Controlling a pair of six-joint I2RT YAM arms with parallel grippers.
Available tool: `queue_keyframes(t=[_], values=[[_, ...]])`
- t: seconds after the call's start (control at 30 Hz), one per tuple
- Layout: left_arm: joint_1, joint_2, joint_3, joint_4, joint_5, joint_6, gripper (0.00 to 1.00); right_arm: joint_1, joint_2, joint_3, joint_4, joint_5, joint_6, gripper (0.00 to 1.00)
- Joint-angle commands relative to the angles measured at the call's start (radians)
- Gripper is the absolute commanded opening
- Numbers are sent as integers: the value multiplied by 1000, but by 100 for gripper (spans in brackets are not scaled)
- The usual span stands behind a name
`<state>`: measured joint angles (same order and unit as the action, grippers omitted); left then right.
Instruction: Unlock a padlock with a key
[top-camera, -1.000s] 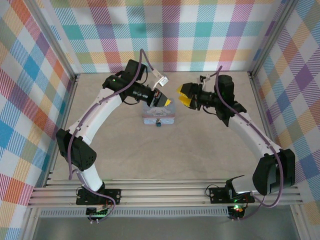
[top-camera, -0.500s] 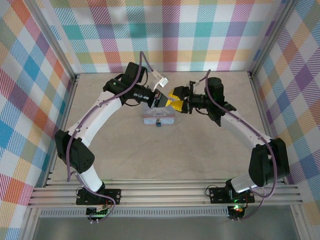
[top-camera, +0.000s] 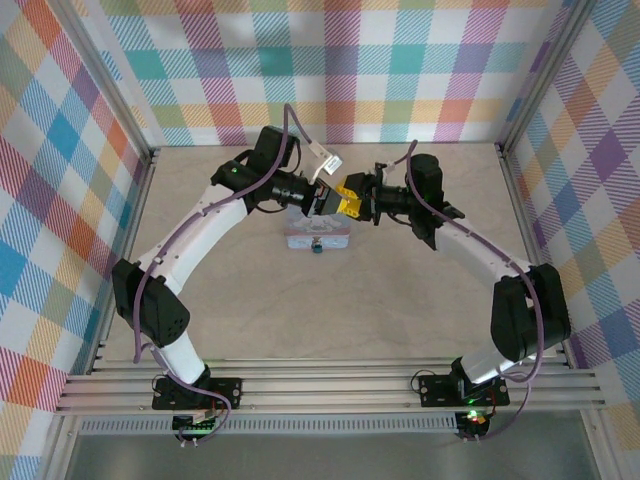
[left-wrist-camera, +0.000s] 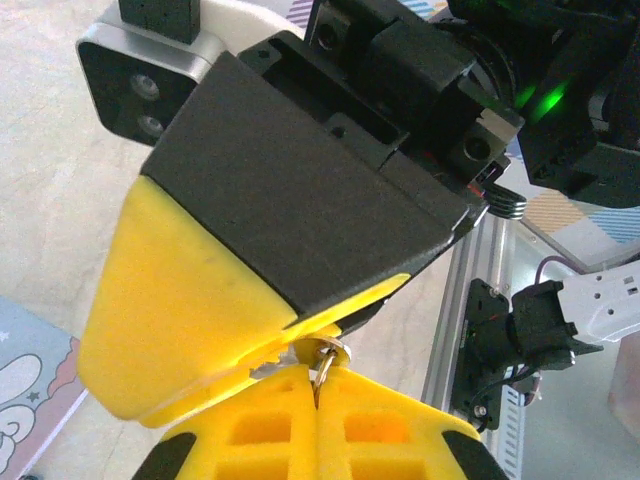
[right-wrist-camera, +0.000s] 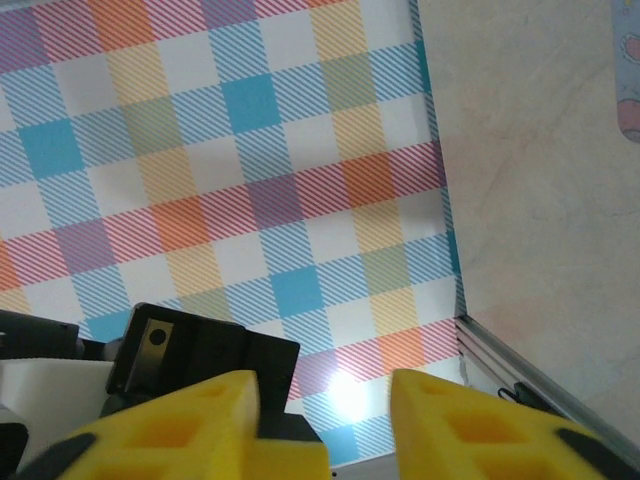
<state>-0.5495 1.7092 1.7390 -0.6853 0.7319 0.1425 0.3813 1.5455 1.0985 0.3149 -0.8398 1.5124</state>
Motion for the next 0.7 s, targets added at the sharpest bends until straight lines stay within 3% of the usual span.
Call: queue_keyframes(t=[0.0, 0.17, 0.4, 0.53, 0.67], values=[[-7, -13, -16, -45, -18, 2, 0, 5, 14, 34, 42, -17, 12, 32], [-5, -14, -36, -87, -40, 3, 0, 4, 19, 51, -2, -5, -10, 23], [-4, -13, -62, -100, -64, -9, 0, -1, 24, 61, -4, 1, -10, 0], [3, -19, -67, -91, -63, -16, 0, -4, 18, 55, -49, 12, -36, 1], [19, -29, -68, -59, -45, -60, 0, -4, 1, 47, -149, 32, -87, 19]])
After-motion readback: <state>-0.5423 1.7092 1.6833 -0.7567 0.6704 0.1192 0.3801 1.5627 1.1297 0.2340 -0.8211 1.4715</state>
